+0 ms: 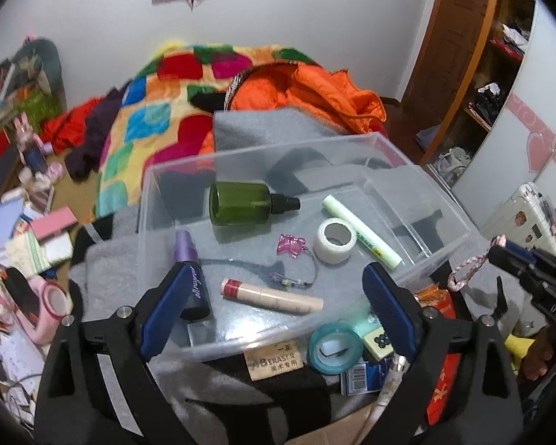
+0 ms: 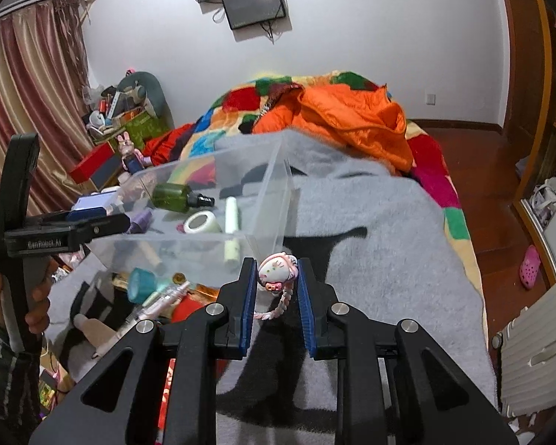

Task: Organize objects
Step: 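Place the beige tube in the box with the left tool while the right tool carries the bracelet over it, then grasp the white pen with the left tool while the right tool lowers the bracelet into the box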

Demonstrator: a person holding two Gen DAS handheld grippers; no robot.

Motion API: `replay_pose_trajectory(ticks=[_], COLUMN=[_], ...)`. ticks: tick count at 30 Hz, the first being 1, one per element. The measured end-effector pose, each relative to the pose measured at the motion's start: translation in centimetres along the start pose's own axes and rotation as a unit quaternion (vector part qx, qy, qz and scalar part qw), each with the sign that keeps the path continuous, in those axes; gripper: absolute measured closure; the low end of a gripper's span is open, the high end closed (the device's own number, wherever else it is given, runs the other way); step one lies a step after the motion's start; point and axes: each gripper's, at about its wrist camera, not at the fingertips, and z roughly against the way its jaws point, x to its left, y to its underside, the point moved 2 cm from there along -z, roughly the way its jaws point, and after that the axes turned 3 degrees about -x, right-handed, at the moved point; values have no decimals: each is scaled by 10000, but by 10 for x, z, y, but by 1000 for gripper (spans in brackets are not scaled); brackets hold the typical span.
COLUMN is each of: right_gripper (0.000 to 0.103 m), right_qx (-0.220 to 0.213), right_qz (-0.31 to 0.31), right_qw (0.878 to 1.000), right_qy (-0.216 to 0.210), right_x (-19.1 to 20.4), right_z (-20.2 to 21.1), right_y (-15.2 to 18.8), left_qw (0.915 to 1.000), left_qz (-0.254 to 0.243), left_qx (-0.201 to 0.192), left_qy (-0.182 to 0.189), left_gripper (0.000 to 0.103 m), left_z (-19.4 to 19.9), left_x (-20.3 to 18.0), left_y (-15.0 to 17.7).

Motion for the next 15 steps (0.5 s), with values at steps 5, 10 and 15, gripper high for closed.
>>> replay_pose_trajectory(ticks=[5, 10, 15], right_gripper=[84, 84, 84], right_qx=[-194, -415, -713], right_qz=[85, 121, 184], right_qw=[9998, 9990, 9972], right_qy=[-15, -77, -163], right_x=[7, 12, 17], right_z=[12, 23, 33], right_y=[-8, -20, -37], left_qw=[9997, 9994, 9990], left_qz=[-126, -149, -242], left_qx=[-217, -295, -344], left_qy=[-34, 42, 176], left_gripper=[8, 8, 9], left_z=[20, 33, 39], left_x=[-10, -17, -31], left_y=[5, 18, 36])
